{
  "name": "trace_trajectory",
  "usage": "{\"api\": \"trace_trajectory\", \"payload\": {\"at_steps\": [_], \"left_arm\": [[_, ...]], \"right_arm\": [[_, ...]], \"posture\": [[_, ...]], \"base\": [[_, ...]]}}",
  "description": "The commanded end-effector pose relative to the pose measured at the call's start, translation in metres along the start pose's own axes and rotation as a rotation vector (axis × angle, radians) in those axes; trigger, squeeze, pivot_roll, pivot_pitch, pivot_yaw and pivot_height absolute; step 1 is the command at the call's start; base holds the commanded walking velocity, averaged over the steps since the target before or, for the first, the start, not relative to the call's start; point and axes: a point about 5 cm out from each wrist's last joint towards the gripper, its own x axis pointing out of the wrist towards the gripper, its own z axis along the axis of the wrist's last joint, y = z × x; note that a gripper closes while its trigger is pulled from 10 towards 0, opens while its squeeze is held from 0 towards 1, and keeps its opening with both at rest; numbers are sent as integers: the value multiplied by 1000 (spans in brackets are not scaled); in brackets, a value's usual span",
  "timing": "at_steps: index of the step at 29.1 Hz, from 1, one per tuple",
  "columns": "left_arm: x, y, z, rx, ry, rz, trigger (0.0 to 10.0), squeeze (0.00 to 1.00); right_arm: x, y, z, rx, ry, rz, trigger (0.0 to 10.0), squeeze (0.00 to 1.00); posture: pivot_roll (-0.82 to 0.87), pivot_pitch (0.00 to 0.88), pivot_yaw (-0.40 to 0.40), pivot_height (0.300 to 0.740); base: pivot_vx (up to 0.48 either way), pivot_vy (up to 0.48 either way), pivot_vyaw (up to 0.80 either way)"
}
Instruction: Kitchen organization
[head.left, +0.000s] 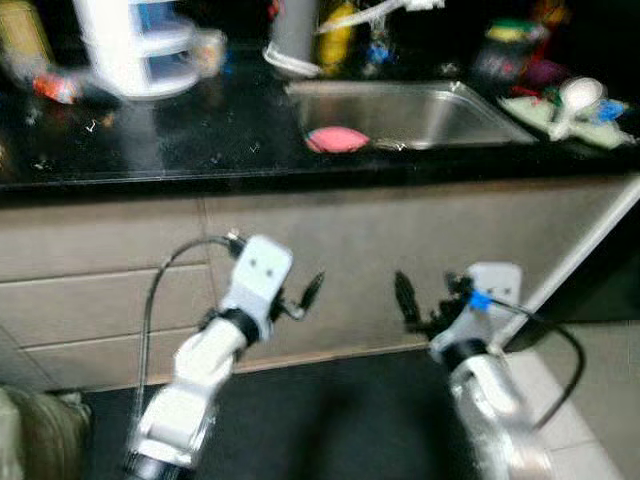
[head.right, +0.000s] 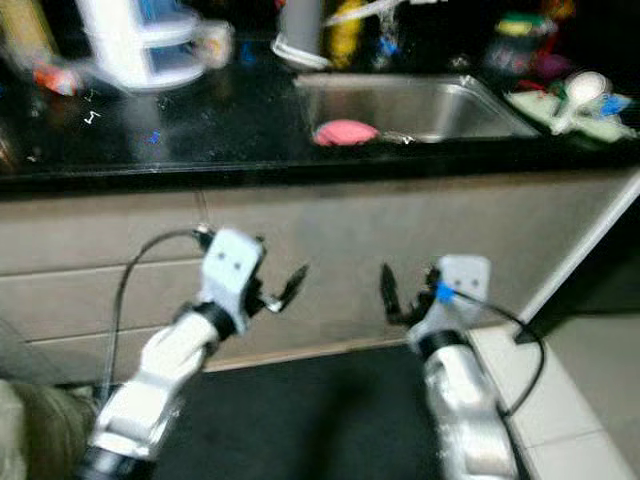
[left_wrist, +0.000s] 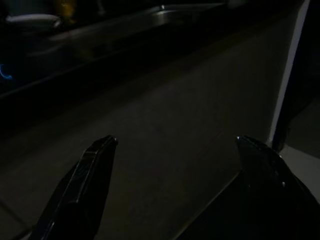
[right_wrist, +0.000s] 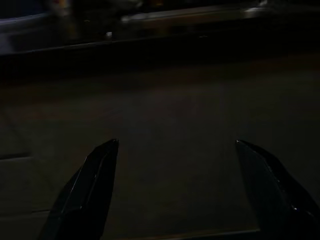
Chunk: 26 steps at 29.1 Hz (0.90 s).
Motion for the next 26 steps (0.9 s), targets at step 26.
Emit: {"api": "trace_trajectory", "payload": {"at_steps": [26], "left_arm": [[-2, -6, -10, -51, 48, 20, 10000, 0]], "right_arm": [[-2, -3, -3, -1, 22, -3, 10000, 0]], "posture": [[7, 0, -93, 740]], "base": [[-18, 0, 0]]}}
